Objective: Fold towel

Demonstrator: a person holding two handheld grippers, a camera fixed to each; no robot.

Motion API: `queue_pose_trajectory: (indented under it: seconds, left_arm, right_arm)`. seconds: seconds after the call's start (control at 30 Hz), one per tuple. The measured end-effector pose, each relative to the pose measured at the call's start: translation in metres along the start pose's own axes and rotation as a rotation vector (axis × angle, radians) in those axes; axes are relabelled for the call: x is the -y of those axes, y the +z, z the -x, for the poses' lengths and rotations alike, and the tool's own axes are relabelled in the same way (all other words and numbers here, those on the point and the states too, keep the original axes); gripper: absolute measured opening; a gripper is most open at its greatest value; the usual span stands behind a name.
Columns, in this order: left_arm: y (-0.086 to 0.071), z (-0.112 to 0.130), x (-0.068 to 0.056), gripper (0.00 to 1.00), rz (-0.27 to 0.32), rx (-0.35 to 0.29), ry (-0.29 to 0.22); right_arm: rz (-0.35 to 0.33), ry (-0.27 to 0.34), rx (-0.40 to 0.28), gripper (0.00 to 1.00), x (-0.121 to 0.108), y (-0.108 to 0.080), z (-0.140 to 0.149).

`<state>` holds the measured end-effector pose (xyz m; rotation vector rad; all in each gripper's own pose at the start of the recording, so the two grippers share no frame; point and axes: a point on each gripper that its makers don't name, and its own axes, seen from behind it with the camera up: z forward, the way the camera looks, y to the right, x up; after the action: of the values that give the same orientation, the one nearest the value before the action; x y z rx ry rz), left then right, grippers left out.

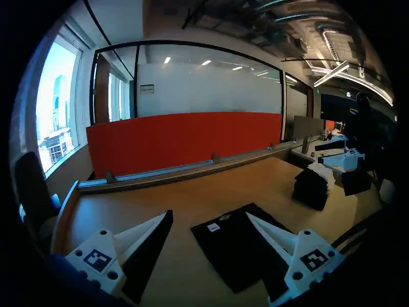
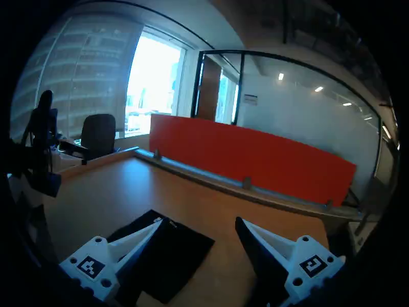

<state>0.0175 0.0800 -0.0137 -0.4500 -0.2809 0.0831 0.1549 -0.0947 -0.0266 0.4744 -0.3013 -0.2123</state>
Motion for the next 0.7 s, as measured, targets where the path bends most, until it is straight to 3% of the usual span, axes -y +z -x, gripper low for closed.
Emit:
queue_pose_trajectory:
  seconds: [0.3, 0.7]
  left_arm:
    - [0.008, 0.026, -0.017, 0.94, 0.064, 0.070, 0.064]
    - [0.018, 0.069, -0.033, 0.94, 0.102, 0.141, 0.083]
  right_arm:
    - [-0.074, -0.045, 0.108, 0.99, 0.020, 0.006, 0.034]
    - [-0.122, -0.054, 0.175, 1.00, 0.038, 0.014, 0.072]
